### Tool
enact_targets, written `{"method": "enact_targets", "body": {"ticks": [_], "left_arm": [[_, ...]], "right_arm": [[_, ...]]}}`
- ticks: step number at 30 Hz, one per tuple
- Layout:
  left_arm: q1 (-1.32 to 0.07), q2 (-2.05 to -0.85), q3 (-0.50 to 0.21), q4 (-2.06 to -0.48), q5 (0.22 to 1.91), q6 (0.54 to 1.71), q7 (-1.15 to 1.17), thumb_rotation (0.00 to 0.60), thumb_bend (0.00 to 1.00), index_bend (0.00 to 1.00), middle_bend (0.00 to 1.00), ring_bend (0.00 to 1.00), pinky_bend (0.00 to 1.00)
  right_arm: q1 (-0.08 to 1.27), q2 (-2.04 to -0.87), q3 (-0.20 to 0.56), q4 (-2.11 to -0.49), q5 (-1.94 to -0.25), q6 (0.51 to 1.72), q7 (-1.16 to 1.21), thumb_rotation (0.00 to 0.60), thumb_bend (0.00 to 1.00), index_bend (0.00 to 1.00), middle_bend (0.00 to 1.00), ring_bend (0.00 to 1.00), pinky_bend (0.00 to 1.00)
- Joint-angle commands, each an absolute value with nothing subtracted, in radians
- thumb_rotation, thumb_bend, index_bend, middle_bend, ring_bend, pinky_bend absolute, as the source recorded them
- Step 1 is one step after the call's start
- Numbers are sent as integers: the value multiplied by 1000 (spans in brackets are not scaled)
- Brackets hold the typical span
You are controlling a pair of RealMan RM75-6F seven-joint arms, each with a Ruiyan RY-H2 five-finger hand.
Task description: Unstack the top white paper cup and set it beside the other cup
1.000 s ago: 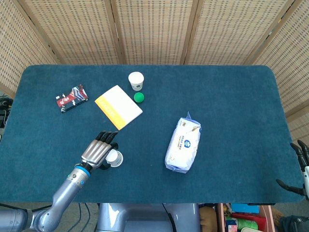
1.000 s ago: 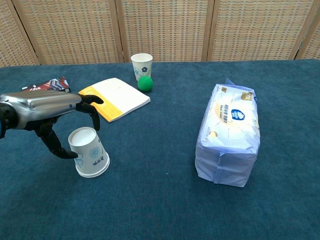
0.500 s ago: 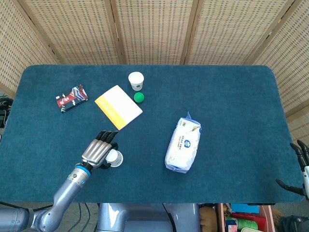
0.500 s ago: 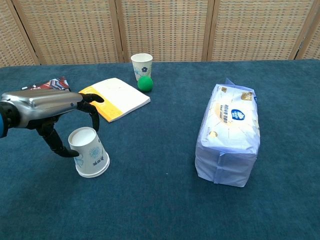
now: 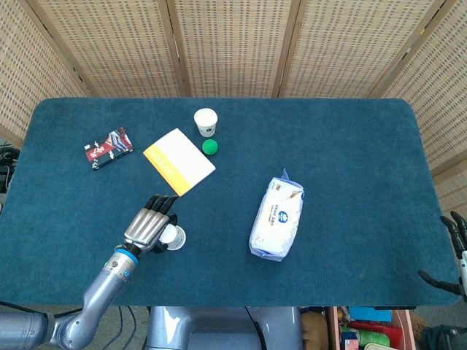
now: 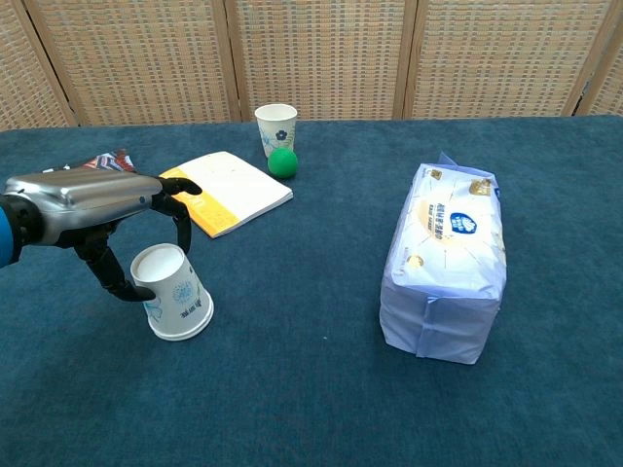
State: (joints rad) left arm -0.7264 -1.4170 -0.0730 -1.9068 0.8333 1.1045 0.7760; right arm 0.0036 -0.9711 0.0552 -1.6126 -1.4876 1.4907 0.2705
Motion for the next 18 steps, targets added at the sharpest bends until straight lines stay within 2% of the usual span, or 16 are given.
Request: {"method": "enact_targets", "body": {"ticks": [1,8,18], "left_arm": [[-728,-1413,-72,-1912,832,1109,773,600,242,401,0,0,0],[-726,-1380,-73,-1954,834,1122,758,600,242,401,0,0,0],[-735,-1258,-88,-2086,815,1141,755,600,241,401,0,0,0]], "right_arm": [[4,-971,55,-1612,-1488,1490,271,600,0,0,0,0,0],[3,-971,55,-1614,-1488,1492,269,600,0,0,0,0,0],[3,-972,53,-1618,-1489,1491,261,600,0,0,0,0,0]]}}
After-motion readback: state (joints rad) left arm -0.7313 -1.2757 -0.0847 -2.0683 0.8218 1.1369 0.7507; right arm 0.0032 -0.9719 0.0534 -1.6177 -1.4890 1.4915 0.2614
